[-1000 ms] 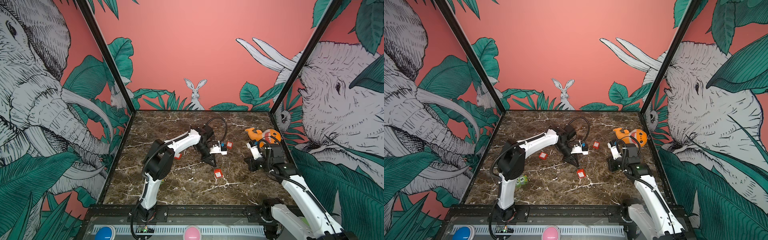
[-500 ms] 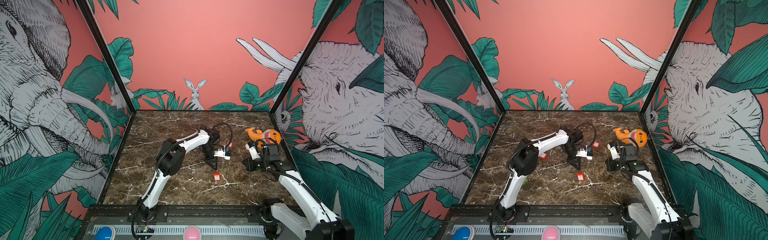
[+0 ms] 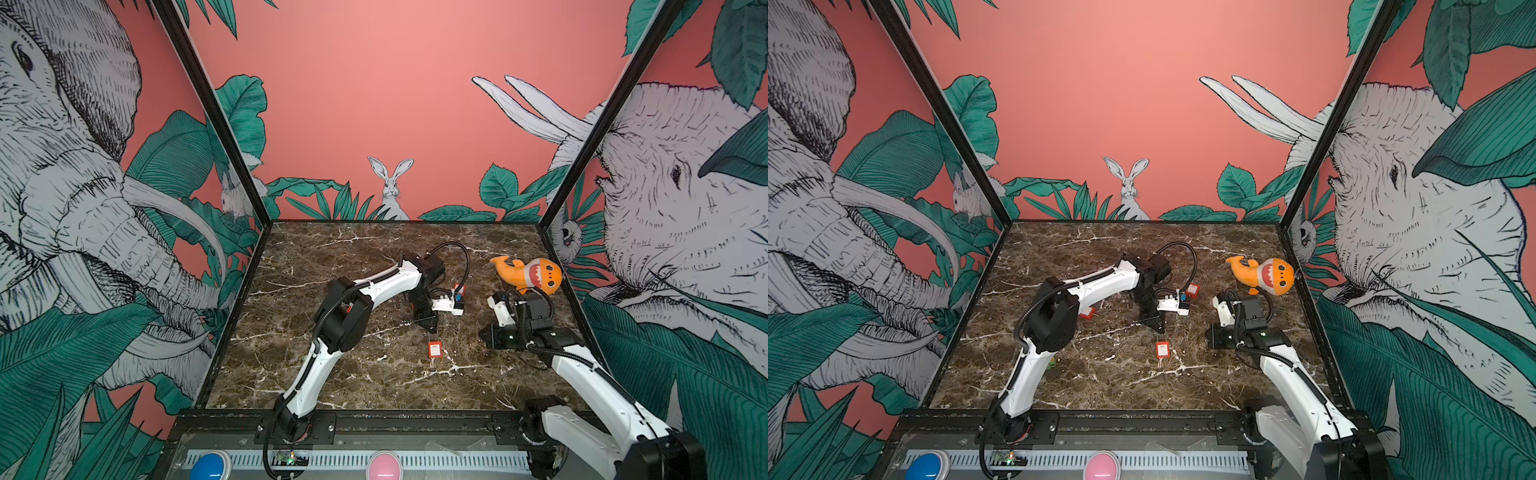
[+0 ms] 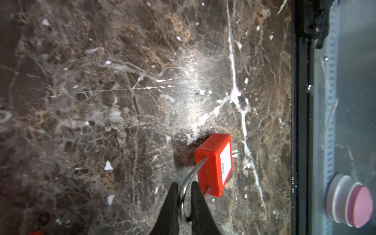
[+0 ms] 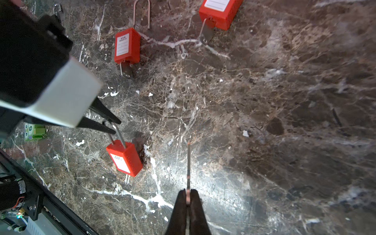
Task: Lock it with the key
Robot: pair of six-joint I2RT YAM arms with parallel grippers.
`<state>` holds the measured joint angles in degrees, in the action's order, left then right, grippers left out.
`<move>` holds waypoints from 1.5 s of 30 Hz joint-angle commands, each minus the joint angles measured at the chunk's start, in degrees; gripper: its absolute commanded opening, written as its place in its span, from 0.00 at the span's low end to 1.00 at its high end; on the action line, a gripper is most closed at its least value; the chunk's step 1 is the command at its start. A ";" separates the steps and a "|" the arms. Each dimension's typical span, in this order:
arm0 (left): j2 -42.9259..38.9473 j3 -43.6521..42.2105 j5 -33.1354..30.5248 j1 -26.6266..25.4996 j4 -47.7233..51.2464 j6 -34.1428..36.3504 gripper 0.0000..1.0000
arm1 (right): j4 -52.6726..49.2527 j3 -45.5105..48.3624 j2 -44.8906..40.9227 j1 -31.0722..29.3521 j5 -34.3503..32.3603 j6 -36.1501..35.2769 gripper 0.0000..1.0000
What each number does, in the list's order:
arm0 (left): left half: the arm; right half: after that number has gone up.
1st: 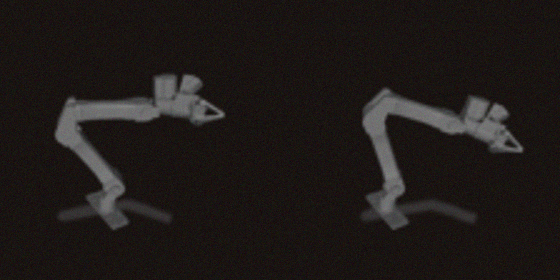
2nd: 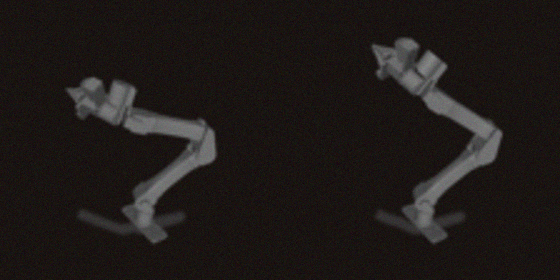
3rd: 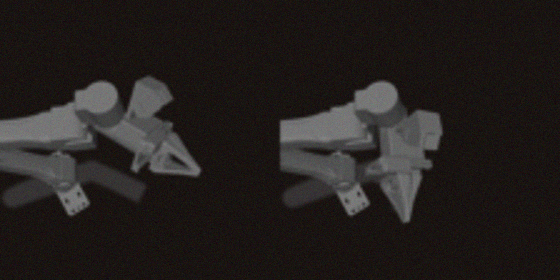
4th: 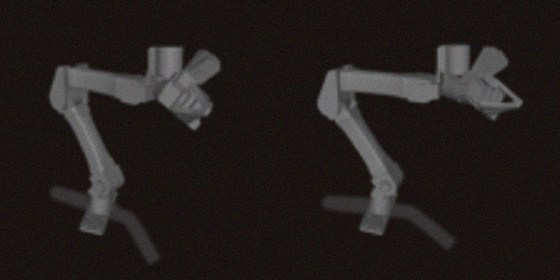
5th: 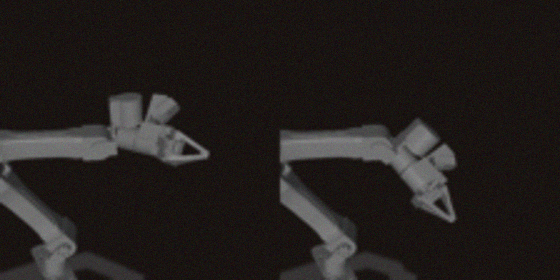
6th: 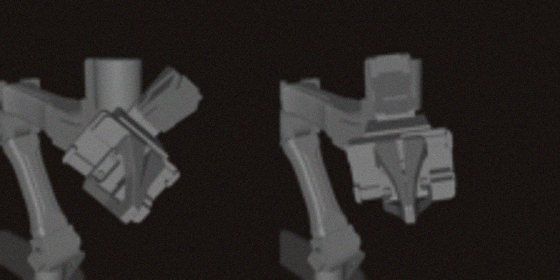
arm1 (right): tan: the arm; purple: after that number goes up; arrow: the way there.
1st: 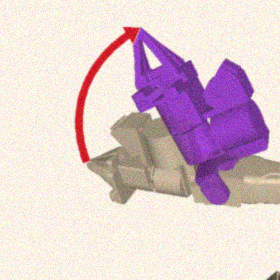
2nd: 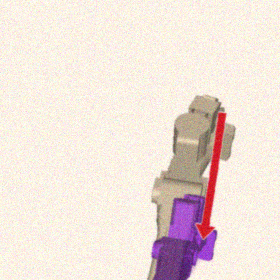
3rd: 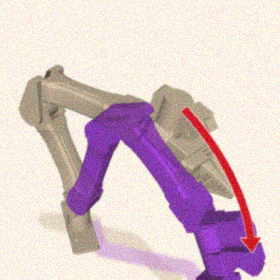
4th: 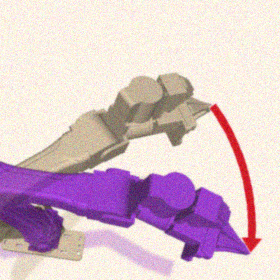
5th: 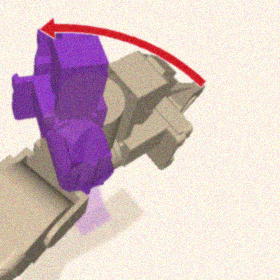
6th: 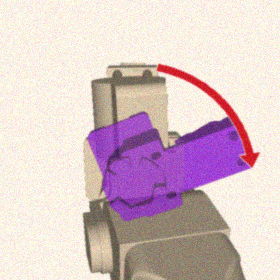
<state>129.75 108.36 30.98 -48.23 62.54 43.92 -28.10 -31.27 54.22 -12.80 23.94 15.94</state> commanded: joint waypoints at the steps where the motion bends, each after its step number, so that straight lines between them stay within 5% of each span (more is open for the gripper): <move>1: -0.02 -1.74 -1.24 -0.20 -4.23 -2.26 0.16 | 5.60 1.31 0.53 -2.44 -1.58 4.87 0.00; 14: -4.12 -8.22 -2.93 -0.20 -13.77 -6.89 0.30 | 14.13 2.21 9.28 -8.27 -2.00 8.23 0.00; 23: -15.08 -17.20 -3.55 2.40 -28.05 -14.37 0.45 | 16.06 1.91 14.05 -11.40 -1.38 9.97 0.00; 31: -26.75 -29.72 -4.97 5.66 -43.46 -19.93 0.48 | 18.13 1.39 17.97 -15.71 -1.49 12.74 0.00; 41: -30.13 -32.91 -6.48 6.35 -43.96 -19.52 0.47 | 18.57 -0.62 22.89 -18.48 -2.85 13.69 0.00; 45: -29.70 -32.48 -5.92 6.32 -43.91 -19.85 0.47 | 17.48 -2.45 24.13 -18.43 -2.51 13.03 0.09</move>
<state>102.30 76.51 24.16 -41.93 19.66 24.93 -11.03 -30.22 76.47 -30.74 22.22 28.56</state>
